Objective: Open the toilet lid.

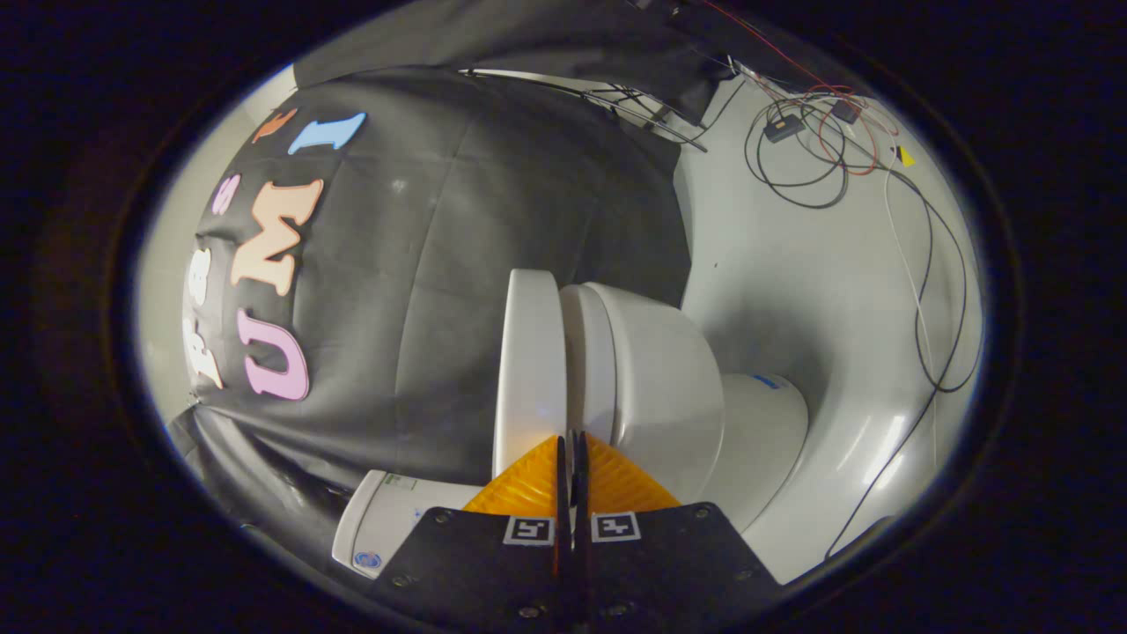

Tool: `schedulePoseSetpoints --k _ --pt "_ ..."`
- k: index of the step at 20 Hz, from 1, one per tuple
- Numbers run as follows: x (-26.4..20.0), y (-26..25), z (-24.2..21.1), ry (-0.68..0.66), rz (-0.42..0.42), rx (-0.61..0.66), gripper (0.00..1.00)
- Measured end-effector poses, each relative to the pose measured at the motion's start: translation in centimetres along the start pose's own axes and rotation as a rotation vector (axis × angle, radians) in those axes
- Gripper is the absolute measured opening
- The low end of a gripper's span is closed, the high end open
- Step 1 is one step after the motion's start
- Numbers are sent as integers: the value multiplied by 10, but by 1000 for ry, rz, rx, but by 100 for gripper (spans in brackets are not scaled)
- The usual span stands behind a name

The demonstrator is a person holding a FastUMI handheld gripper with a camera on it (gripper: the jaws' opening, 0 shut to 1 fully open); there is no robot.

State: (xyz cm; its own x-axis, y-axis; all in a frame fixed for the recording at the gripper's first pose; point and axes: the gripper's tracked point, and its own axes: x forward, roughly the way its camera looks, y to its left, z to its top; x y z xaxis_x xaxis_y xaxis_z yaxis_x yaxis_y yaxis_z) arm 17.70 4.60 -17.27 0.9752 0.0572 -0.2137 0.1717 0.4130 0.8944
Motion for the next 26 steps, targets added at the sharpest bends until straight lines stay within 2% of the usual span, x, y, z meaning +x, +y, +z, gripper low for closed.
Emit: schedulePoseSetpoints --k 2,5,9,15,20,22,26 --pt "-2 3 -1 -3 -33 -20 1" --pt "-6 18 0 -9 -26 -22 1" --pt "-11 22 -1 -10 -59 -33 1" --pt "-17 47 -1 -21 -46 -63 1" --pt "-20 53 1 -59 -74 -101 1" --pt "-21 60 1 -67 -49 -83 1" --pt "-22 65 0 -72 -53 -82 1"
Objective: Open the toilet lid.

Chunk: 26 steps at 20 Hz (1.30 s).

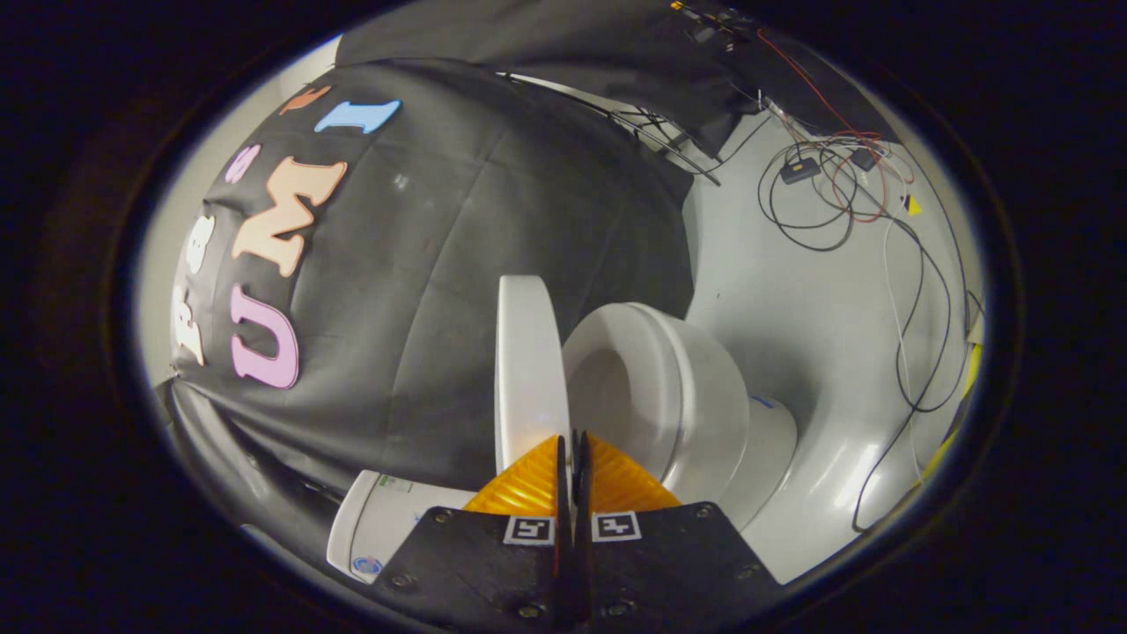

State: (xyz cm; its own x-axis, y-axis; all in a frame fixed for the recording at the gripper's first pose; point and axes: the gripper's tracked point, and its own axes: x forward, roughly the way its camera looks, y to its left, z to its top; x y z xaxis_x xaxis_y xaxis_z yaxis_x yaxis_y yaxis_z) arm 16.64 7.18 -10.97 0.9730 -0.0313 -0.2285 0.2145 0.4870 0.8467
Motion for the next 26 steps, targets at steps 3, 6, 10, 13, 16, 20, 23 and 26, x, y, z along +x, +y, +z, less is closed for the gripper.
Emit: schedulePoseSetpoints --k 3,6,10,13,16,20,23,26 --pt "-3 9 1 -11 9 13 1" --pt "-5 14 1 -18 5 26 1" --pt "-8 21 -1 -25 2 29 1" --pt "-11 29 -2 -30 -2 16 1" --pt "-16 43 -3 -36 7 -16 1" --pt "-20 60 -6 -45 11 -65 1" --pt "-26 71 -9 -46 15 -90 1" --pt "-29 76 -11 -50 5 -122 1"
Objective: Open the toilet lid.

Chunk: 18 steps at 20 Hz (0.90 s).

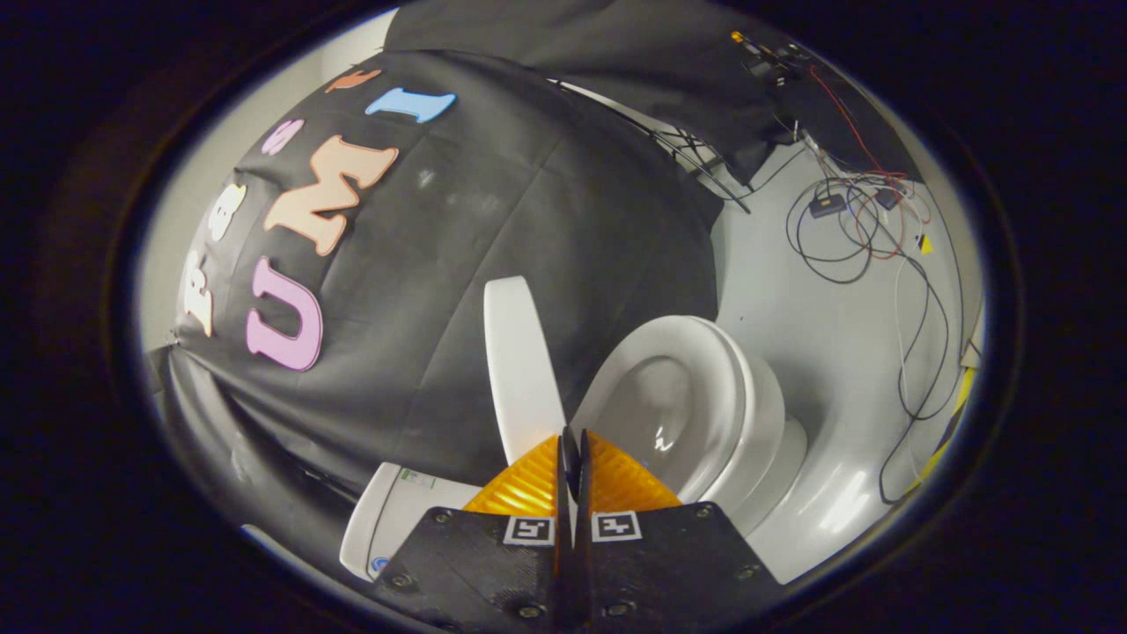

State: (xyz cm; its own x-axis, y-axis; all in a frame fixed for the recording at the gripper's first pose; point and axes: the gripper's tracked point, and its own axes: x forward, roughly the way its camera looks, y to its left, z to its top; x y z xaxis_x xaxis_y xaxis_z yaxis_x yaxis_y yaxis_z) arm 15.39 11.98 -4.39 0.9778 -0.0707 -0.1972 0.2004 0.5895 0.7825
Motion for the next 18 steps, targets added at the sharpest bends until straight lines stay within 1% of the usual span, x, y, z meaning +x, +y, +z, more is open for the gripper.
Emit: schedulePoseSetpoints --k 2,7,11,14,15,16,17,18 --pt "-2 4 1 -3 -3 -24 1" --pt "-7 24 -1 -15 27 -62 1" --pt "-11 39 -4 -16 36 -153 1" --pt "-14 48 -6 -41 64 -188 1" --pt "-12 47 -7 -51 81 -222 1" --pt "-13 47 -5 -40 78 -202 1" --pt "-13 49 -7 -31 74 -218 1" --pt "-13 49 -9 -23 73 -266 1"
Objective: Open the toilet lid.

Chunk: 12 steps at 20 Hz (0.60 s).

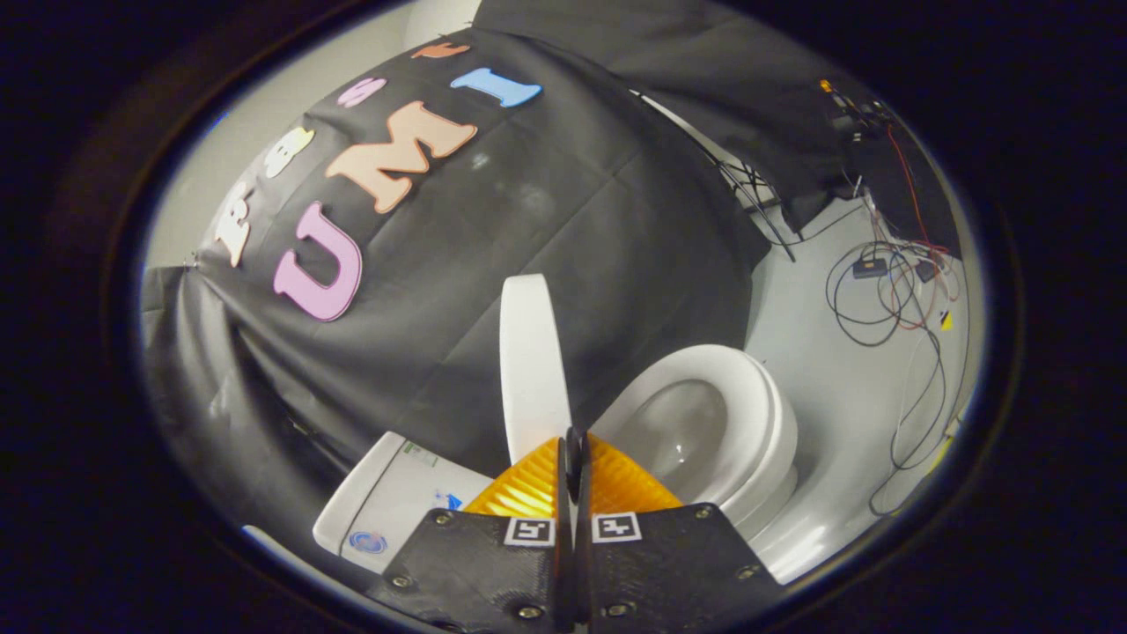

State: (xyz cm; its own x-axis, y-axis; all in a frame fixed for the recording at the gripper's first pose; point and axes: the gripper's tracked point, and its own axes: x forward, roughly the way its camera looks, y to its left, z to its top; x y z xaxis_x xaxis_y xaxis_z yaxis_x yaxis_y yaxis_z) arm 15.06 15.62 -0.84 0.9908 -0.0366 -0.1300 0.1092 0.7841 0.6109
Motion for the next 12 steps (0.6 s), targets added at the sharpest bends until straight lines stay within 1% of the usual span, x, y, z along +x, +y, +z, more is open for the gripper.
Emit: schedulePoseSetpoints --k 12 --pt "-8 34 0 9 17 -123 1"
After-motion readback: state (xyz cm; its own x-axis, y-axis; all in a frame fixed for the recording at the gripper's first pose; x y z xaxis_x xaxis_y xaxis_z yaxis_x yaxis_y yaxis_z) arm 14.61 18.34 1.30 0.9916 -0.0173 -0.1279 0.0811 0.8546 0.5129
